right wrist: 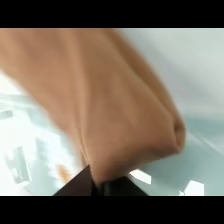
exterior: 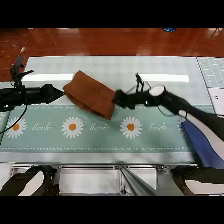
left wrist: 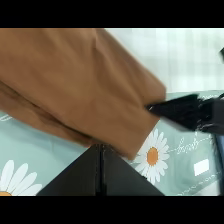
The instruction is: Fold the shirts.
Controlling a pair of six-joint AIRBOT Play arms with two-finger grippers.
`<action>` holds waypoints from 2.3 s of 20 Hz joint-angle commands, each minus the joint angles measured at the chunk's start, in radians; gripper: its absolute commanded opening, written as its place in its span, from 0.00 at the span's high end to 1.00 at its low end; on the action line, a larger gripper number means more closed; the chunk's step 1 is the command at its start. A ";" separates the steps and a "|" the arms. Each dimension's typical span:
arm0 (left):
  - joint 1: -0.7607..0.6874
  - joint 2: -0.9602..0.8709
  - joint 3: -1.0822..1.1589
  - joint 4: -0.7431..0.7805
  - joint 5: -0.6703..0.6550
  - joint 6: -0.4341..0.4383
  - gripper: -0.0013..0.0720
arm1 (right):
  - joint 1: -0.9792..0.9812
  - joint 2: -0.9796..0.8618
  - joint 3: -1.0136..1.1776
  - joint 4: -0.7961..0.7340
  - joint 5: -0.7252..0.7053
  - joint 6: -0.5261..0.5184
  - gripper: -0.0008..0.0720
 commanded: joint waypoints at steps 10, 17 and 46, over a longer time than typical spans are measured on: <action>0.000 -0.003 0.000 0.001 0.001 0.000 0.95 | -0.340 0.061 0.812 -0.402 0.563 0.213 0.96; -0.001 -0.002 0.000 0.001 0.011 0.002 0.95 | -0.749 0.241 0.824 -0.448 0.832 0.272 0.96; -0.007 -0.119 0.221 0.001 0.244 0.025 0.95 | -1.578 0.666 0.039 -0.792 0.856 0.220 0.96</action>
